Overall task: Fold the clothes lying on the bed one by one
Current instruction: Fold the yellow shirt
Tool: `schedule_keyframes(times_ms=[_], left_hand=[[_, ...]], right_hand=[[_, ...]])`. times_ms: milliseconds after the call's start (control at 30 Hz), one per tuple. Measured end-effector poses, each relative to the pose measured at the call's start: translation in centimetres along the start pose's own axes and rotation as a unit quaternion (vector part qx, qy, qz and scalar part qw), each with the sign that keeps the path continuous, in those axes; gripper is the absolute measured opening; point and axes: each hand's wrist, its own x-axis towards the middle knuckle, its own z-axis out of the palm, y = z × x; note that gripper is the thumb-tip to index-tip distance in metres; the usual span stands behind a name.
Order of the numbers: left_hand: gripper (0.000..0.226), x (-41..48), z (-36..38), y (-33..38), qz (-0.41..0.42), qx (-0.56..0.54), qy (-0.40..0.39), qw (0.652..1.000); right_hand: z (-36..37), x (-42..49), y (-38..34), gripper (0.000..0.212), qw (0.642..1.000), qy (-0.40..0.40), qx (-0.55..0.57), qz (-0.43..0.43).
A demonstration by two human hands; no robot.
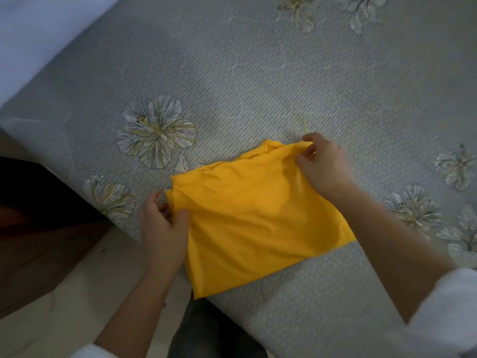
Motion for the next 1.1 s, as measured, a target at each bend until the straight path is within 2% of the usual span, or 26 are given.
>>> schedule_keyframes(times_ms=[133, 200, 300, 367, 433, 500, 633, 833, 1000, 1100], left_hand=[[0.058, 1.9, 0.3, 0.8, 0.032, 0.024, -0.001, 0.999], [0.047, 2.8, 0.4, 1.6, 0.043, 0.006, 0.001, 0.999], [0.018, 3.5, 0.2, 2.4, 0.058, -0.015, 0.054, 0.997], [0.010, 3.8, -0.2, 2.2, 0.039, -0.059, 0.098, 0.993], [0.014, 3.8, -0.5, 1.8, 0.017, -0.095, 0.105, 0.990], [0.024, 3.2, -0.7, 1.5, -0.010, -0.115, 0.089, 0.989], [0.037, 0.5, -0.9, 0.6, -0.055, -0.085, 0.060, 0.993], [0.029, -2.9, -0.5, -1.2, -0.072, 0.046, -0.041, 0.995], [0.016, -4.3, -0.9, -0.6, -0.156, 0.034, -0.149, 0.976], [0.021, -5.7, -2.0, 1.5, -0.096, 0.032, -0.154, 0.983]], right_hand=[[0.4, -0.4, 1.1, 0.045, 0.999, 0.011, 0.046, -0.008], [0.2, -0.7, 1.6, 0.049, 0.997, -0.041, 0.045, -0.036], [0.1, -1.1, 2.5, 0.054, 0.989, -0.136, 0.004, -0.051], [0.3, -1.3, 3.2, 0.052, 0.994, -0.096, 0.020, -0.047], [0.3, -1.7, 4.2, 0.048, 0.998, -0.005, 0.061, -0.010], [0.4, -2.2, 5.3, 0.049, 0.992, 0.040, 0.108, 0.054], [1.4, -3.2, 7.2, 0.058, 0.968, 0.036, 0.188, 0.162], [1.7, -5.1, 7.5, 0.056, 0.961, -0.029, 0.150, 0.231], [-0.1, -9.2, 6.2, 0.028, 0.929, -0.120, 0.207, 0.281], [-2.0, -12.8, 5.8, 0.028, 0.927, -0.111, 0.234, 0.273]])
